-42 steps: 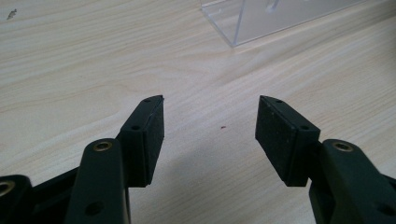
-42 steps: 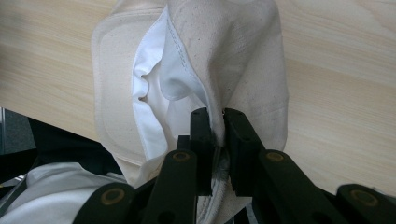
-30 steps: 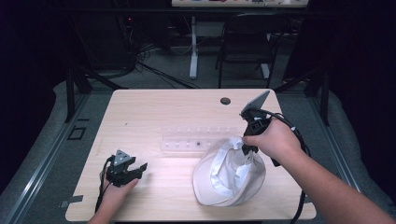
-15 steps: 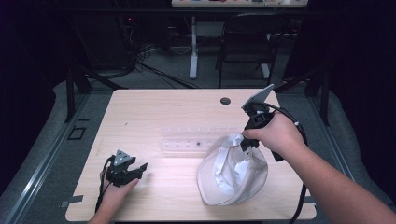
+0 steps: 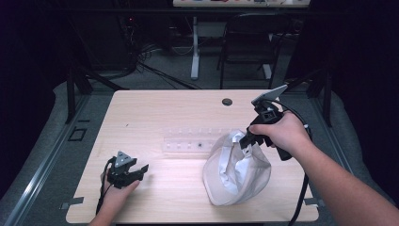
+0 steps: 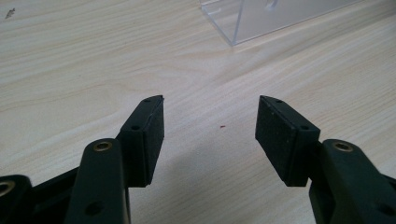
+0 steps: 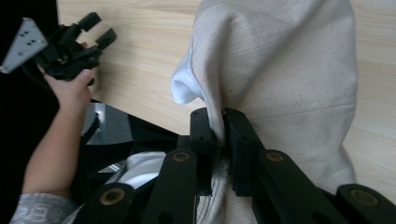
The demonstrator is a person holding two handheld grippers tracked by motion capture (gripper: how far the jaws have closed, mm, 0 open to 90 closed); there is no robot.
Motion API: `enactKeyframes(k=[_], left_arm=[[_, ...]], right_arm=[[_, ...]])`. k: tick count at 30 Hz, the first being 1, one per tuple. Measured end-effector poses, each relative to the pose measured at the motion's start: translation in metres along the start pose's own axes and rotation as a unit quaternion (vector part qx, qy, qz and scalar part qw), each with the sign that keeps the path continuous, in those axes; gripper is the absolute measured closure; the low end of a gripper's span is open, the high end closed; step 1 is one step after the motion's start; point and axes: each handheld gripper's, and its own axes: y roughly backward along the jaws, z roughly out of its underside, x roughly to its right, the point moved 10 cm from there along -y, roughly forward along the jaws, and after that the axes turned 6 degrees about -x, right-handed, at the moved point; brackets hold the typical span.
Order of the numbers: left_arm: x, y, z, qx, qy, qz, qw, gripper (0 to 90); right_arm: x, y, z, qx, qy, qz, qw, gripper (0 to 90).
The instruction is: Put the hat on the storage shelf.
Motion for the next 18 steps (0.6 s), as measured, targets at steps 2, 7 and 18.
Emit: enactKeyframes(k=[2, 7, 18], left_arm=[[0.0, 0.0, 0.0, -0.002, -0.004, 0.0, 1.0, 42.5], [0.0, 0.0, 0.0, -0.001, -0.003, 0.001, 1.0, 42.5], [0.001, -0.001, 0.001, -0.002, -0.003, 0.001, 1.0, 42.5]], right_arm=[[0.0, 0.002, 0.0, -0.001, -0.002, -0.013, 0.9999, 82.6], [-0.002, 0.006, 0.002, -0.004, 0.004, -0.031, 0.9995, 82.6], [-0.01, 0.027, -0.001, 0.025, 0.005, -0.065, 0.9976, 82.7]])
